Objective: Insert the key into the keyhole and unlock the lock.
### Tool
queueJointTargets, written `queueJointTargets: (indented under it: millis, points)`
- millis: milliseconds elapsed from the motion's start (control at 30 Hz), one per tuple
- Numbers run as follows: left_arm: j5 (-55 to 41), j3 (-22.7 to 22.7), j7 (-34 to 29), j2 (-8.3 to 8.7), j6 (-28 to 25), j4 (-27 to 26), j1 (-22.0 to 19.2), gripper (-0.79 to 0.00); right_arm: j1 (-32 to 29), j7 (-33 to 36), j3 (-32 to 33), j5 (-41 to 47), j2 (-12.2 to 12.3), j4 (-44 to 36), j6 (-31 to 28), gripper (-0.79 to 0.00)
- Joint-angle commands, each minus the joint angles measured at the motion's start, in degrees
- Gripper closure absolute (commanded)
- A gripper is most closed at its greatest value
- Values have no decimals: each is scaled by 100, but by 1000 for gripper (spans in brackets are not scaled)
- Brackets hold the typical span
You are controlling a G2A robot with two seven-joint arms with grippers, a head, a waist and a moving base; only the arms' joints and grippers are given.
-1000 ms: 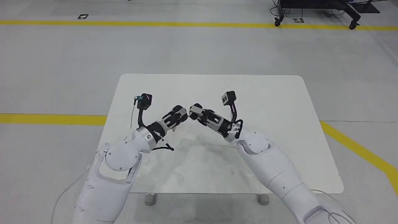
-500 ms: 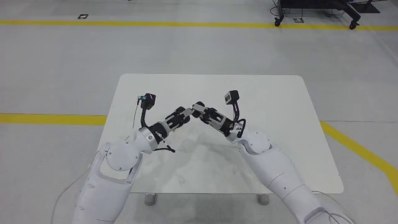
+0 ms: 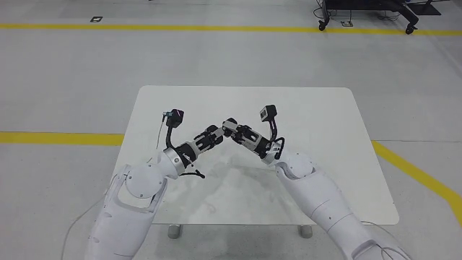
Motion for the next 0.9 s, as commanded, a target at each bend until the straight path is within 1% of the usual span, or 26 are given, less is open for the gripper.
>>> queueJointTargets:
  millis: [0,533,633,667,867]
  points:
    - [4,8,7,4,18,1,-5,0,2,11,-1,-5,-5,6,2,0]
    - [74,40,138,38,101,-33,4,0,-9,55,27,-26,-30,-7,9,0]
    - [81,43,144,45,102,-36,4,0,-21,54,40,-31,-32,-26,-4,-114]
    - [81,44,145,47,103,-38,4,0,-24,55,44,-34,-32,-31,-2,-132]
    - [70,49,176,59,103,-49,8,0,-43,50,73,-49,-33,-68,14,-132]
